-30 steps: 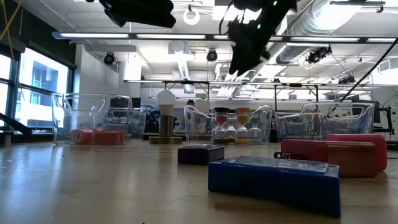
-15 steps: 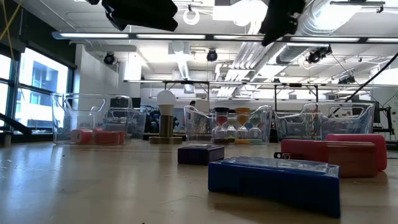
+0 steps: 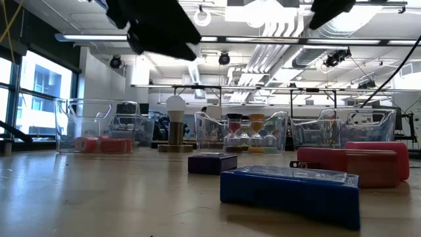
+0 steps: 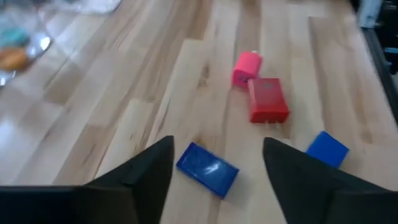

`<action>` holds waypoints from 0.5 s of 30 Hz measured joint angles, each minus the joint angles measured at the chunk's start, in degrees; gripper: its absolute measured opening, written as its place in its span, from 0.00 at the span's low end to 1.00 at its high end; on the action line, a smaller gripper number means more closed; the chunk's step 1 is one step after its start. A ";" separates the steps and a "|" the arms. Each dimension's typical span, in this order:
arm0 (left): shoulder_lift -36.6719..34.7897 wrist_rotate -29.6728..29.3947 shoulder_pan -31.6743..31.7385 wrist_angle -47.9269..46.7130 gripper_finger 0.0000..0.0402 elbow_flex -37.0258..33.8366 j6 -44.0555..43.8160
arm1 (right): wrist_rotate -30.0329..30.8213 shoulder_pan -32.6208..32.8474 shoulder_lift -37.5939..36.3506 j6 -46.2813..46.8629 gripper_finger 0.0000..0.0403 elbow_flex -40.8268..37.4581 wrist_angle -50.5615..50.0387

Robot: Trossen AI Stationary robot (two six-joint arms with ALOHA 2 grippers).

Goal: Pick & Place Office items
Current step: Put the left blue digital clock into the right transparent bin

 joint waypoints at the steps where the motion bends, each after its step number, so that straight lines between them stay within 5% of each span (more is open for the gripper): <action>1: 0.30 0.00 0.51 -0.28 0.63 0.00 -1.74 | 1.75 1.62 0.00 1.47 0.56 -0.01 -0.46; 8: 3.16 -0.05 3.85 -0.16 0.75 0.00 -16.96 | 12.16 11.11 -0.03 11.20 0.56 -4.02 0.41; 15: 9.18 0.52 4.79 0.11 0.76 0.00 -26.44 | 14.48 14.53 -0.04 17.29 0.56 -10.90 2.96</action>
